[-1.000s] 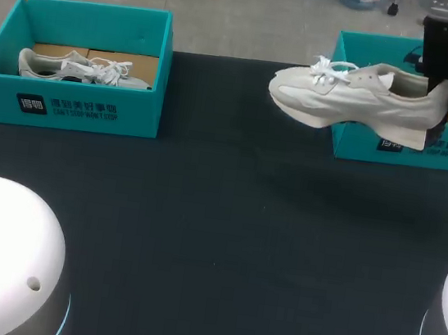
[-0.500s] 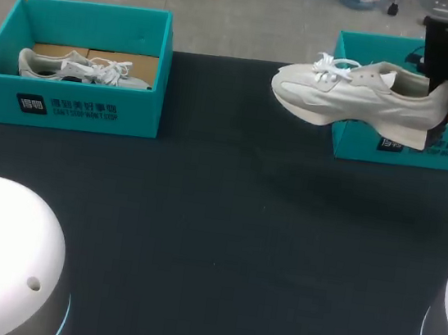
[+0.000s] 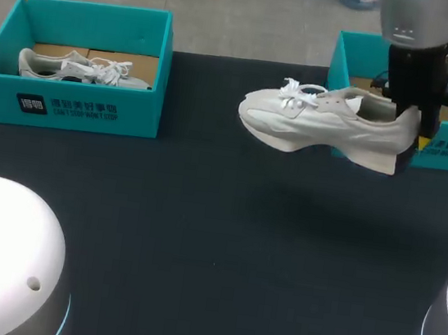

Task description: Take the shoe out of the shoebox, open the shoe tongue, remove and reinsert the insole, then place the shoe into the shoebox

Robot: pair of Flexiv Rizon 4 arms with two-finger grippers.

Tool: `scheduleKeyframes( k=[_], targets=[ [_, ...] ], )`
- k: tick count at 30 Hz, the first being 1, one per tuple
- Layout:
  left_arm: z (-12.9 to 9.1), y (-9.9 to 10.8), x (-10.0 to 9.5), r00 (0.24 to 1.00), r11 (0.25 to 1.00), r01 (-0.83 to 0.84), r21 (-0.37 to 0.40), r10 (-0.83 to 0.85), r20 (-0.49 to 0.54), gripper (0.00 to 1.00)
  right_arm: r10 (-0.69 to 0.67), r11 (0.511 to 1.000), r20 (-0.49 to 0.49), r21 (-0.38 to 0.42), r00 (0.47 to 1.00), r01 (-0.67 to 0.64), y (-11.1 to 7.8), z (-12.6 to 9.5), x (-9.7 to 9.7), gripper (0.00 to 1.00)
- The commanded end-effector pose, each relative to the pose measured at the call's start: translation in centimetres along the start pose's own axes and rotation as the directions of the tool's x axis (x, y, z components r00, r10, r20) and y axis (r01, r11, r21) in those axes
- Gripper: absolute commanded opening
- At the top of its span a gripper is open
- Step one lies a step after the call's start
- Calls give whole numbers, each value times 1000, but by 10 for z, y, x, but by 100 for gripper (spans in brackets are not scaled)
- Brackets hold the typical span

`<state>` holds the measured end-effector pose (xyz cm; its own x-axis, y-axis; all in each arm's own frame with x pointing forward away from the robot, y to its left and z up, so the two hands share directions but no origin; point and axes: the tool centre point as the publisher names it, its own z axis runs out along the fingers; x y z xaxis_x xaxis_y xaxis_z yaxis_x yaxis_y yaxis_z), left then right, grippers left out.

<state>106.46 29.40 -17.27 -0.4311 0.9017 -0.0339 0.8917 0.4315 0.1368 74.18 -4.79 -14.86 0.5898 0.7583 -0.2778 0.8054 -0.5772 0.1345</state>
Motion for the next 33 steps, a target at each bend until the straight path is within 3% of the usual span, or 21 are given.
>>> scheduleKeyframes(
  k=[1, 3, 21, 26, 33],
  targets=[
    [0, -1, 0, 1000, 1000, 0, -1, 0, -2, 100, -6, 1000, -16, 18, 1000, 7, -15, 6, 6, 0],
    [0, -1, 0, 1000, 1000, 0, -1, 0, -2, 100, -8, 999, -23, 51, 1000, 9, -22, 8, 11, 0],
    [0, -1, 0, 1000, 1000, 0, -1, 0, -2, 100, -8, 999, -23, 51, 1000, 9, -22, 8, 11, 0],
    [0, -1, 0, 1000, 1000, 0, -1, 0, -2, 100, -28, 998, -13, 61, 1000, 29, -39, 25, 37, 0],
    [0, -1, 0, 1000, 1000, 0, -1, 0, -2, 100, -26, 993, -44, 111, 999, 31, -53, 45, 54, 0]
  ],
)
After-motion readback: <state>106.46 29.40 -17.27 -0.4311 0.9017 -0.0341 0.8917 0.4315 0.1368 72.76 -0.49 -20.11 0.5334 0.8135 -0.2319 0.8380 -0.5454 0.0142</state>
